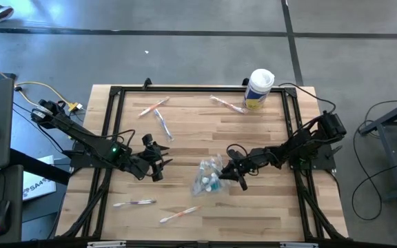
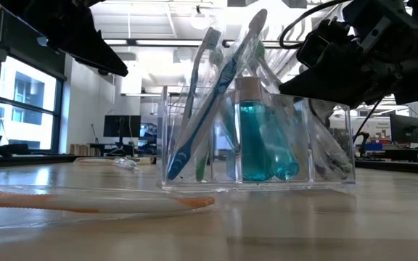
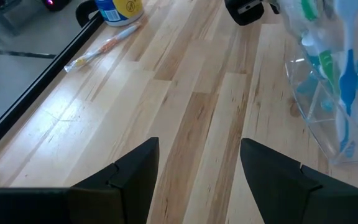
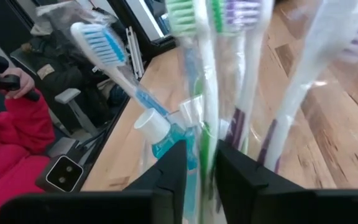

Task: Pick & Place toothbrushing station
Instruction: Put the green toothbrush into the transparent organizer

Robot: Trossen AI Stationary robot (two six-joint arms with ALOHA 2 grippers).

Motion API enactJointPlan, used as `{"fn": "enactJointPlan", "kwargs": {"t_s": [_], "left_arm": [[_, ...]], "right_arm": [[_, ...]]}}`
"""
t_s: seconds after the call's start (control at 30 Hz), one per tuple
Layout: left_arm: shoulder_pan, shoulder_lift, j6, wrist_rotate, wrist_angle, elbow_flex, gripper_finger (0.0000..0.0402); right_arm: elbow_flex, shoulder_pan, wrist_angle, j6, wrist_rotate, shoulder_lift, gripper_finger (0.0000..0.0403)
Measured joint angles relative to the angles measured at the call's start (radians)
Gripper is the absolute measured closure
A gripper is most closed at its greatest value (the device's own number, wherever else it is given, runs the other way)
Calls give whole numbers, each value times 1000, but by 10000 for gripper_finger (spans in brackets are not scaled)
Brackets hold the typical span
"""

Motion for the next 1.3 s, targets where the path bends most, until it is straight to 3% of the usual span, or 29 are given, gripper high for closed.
{"fn": "enactJointPlan", "kwargs": {"t_s": [0.2,0.53,0.67,0.83,1.03,1.3], "left_arm": [[0,0,0,0,0,0,178],[0,0,0,0,0,0,178],[0,0,0,0,0,0,178],[0,0,0,0,0,0,178],[0,0,0,0,0,0,178],[0,0,2,0,0,0,178]], "right_arm": [[0,0,0,-7,-2,0,310],[-2,11,-10,-25,2,-2,315],[-3,34,-19,-102,16,-18,330],[-2,61,-43,-157,37,-50,386],[-1,63,-52,-154,42,-56,368],[0,63,-52,-156,32,-56,387]]}}
